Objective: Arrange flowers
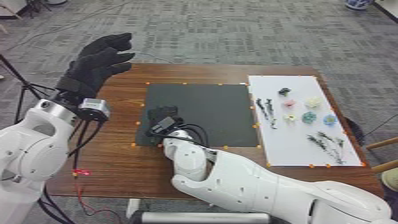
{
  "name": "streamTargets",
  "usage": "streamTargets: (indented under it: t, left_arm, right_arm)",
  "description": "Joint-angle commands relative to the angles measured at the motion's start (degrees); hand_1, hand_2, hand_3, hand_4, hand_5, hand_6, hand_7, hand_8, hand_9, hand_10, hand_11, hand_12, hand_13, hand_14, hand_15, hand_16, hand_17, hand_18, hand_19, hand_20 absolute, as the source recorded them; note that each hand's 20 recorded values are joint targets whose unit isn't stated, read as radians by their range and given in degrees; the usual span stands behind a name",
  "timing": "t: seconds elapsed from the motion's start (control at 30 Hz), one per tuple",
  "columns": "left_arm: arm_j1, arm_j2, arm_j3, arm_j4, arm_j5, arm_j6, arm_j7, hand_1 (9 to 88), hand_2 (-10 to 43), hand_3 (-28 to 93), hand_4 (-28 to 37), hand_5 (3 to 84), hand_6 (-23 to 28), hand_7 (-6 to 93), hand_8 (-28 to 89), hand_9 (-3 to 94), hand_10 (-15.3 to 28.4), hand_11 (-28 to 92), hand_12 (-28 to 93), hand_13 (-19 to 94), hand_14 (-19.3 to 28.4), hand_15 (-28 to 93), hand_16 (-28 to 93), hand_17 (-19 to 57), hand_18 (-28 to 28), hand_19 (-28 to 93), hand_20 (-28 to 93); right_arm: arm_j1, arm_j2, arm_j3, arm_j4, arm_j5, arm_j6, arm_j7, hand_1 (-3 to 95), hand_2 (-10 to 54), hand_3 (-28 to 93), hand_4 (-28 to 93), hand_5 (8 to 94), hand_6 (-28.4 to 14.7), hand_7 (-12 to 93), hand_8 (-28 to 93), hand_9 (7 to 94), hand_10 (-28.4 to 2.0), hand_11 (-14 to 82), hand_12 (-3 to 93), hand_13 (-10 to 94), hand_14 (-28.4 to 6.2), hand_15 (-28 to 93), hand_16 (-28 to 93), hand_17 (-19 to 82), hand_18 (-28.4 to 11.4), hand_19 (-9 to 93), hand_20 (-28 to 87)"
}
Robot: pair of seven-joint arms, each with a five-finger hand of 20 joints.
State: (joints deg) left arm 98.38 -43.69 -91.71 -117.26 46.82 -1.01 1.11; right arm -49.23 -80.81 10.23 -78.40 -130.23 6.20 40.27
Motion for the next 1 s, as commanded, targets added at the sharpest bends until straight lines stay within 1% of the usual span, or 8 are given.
streamTargets:
  t: [0.03,0.33,0.43,0.47,0.5,0.57,0.67,1.0]
  left_arm:
    - [4.04,-0.49,-3.71,-1.94,-0.02,1.41,0.75,27.9,-8.4,68,-28.1,23.3,2.1,30.3,-14,15.8,10.3,32,13,10,13.3,48,-7,-9.1,19.4,40,12]
    - [11.38,-0.88,-10.15,-4.8,0.02,3.19,1.69,27.8,-8.3,68,-28.2,23.5,2.2,30.1,-14,15.9,10.5,32,13,10,13.5,48,-8,-9.1,19.4,40,12]
    - [13.24,-1.14,-11.66,-5.48,0.06,3.73,1.85,27.8,-8.2,68,-28.2,23.5,2.2,30.1,-14,15.9,10.5,32,13,10,13.5,48,-8,-9.1,19.4,40,12]
    - [13.36,-1.25,-11.85,-5.49,0.12,3.74,1.67,27.8,-8.2,68,-28.2,23.5,2.2,30.0,-14,15.9,10.5,32,13,10,13.5,48,-8,-9.1,19.4,40,12]
    - [13.66,-1.31,-12.13,-5.56,0.34,3.72,1.78,27.7,-8.2,68,-28.2,23.5,2.2,30.0,-14,15.9,10.5,32,13,10,13.5,48,-8,-9.1,19.4,40,12]
    - [13.85,-1.4,-12.28,-5.65,0.11,3.78,1.73,27.8,-8.3,68,-28.2,23.5,2.2,30.0,-14,15.9,10.5,32,13,10,13.4,48,-8,-9.1,19.4,40,12]
    - [13.9,-1.49,-12.45,-5.74,0.39,3.65,1.84,27.9,-8.3,68,-28.2,23.5,2.2,30.0,-14,15.9,10.4,32,13,10,13.5,48,-8,-9.1,19.4,40,12]
    - [14.32,-1.31,-12.52,-6.05,0.07,4.07,1.97,27.9,-8.3,68,-28.2,23.4,2.2,30.0,-14,15.8,10.4,32,13,10,13.4,48,-7,-9.1,19.5,40,12]
  right_arm:
    - [-1.33,4.55,-6.38,1.57,-1.06,-0.77,1.43,31.5,-9.5,85,-28,71.2,1.5,60,25,75.6,-10.4,65.4,57.7,70,-12.1,83,47,29,-18.3,73,36]
    - [4.86,12.99,-10.51,-11.3,-1.62,6.49,5.1,30.9,-9.5,84,-26,63.3,-0.7,60,22,69.6,-11.7,68.3,61.8,66,-13.5,85,49,28,-20.6,76,41]
    - [3.45,17.4,-7.8,-16.57,4.28,11.17,-2.45,30.5,-8.4,85,-24,60.9,-1.8,53,18,66.8,-12.4,68.7,63.0,63,-14.2,85,50,26,-21.1,76,43]
    - [0.94,19.03,-4.07,-17.5,6.35,10.51,-10.41,29.9,-2.5,86,-23,60.8,-1.8,47,14,65.9,-12.7,68.6,63.3,61,-14.8,86,50,25,-21.0,76,44]
    - [1.14,19.72,-4.29,-18.9,9.06,11.16,-10.07,30.7,0.3,87,-24,60.3,-1.4,44,12,65.8,-12.7,67.2,65.9,61,-14.8,86,50,25,-20.9,75,45]
    - [-4.53,20.37,4.26,-21.71,11.04,0.24,-14.55,28.1,17.2,92,-21,58.2,0.7,26,-6,68.8,-12.2,65.7,67.0,63,-14.4,87,48,28,-20.4,77,46]
    - [-6.63,20.43,6.78,-22.19,11.91,-2.91,-17.17,19.6,33.4,93,-7,49.9,3.0,18,-13,77.2,-11.6,73.3,46.0,72,-13.1,88,41,33,-20.9,82,46]
    - [-7.4,18.62,7.0,-21.6,10.26,-11.36,-19.98,16.1,36.5,93,-4,51.3,4.1,18,-14,80.2,-11.0,75.7,42.8,74,-13.3,90,41,35,-22.0,85,46]
